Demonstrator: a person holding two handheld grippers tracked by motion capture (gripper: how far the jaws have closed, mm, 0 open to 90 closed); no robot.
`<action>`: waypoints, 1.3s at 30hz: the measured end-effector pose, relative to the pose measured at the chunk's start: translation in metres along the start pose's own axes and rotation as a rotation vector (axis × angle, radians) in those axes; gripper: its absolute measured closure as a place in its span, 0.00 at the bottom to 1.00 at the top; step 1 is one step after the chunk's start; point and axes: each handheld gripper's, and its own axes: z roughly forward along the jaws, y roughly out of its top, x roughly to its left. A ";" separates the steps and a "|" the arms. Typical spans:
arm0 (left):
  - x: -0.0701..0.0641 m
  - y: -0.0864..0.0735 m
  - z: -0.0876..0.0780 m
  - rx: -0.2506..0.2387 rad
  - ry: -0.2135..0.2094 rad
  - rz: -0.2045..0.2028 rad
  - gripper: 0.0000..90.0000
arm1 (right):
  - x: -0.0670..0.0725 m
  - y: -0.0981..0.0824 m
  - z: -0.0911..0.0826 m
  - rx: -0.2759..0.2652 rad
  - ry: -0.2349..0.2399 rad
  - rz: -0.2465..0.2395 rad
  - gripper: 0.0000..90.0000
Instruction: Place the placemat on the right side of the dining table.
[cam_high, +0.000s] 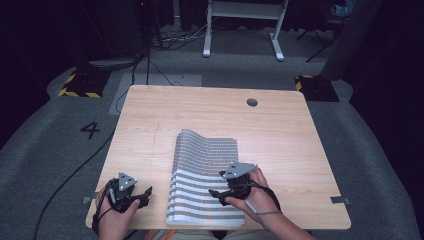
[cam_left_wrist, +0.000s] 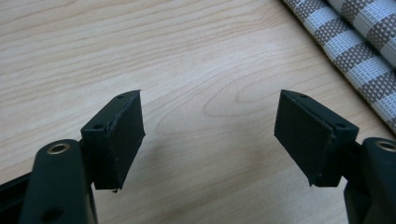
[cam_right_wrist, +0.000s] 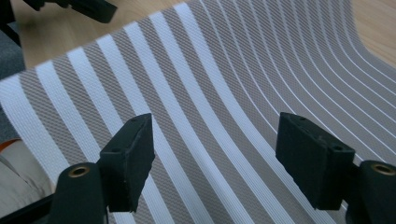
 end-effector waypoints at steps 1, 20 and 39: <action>0.001 -0.002 -0.001 0.001 0.001 -0.002 0.27 | 0.007 0.006 0.006 -0.013 0.021 -0.023 0.31; 0.004 -0.011 -0.006 0.007 0.028 -0.024 0.27 | 0.066 0.027 0.032 -0.037 0.123 -0.101 0.30; 0.005 -0.010 0.001 0.025 0.032 -0.003 0.27 | 0.040 0.071 0.072 0.002 -0.011 -0.055 0.28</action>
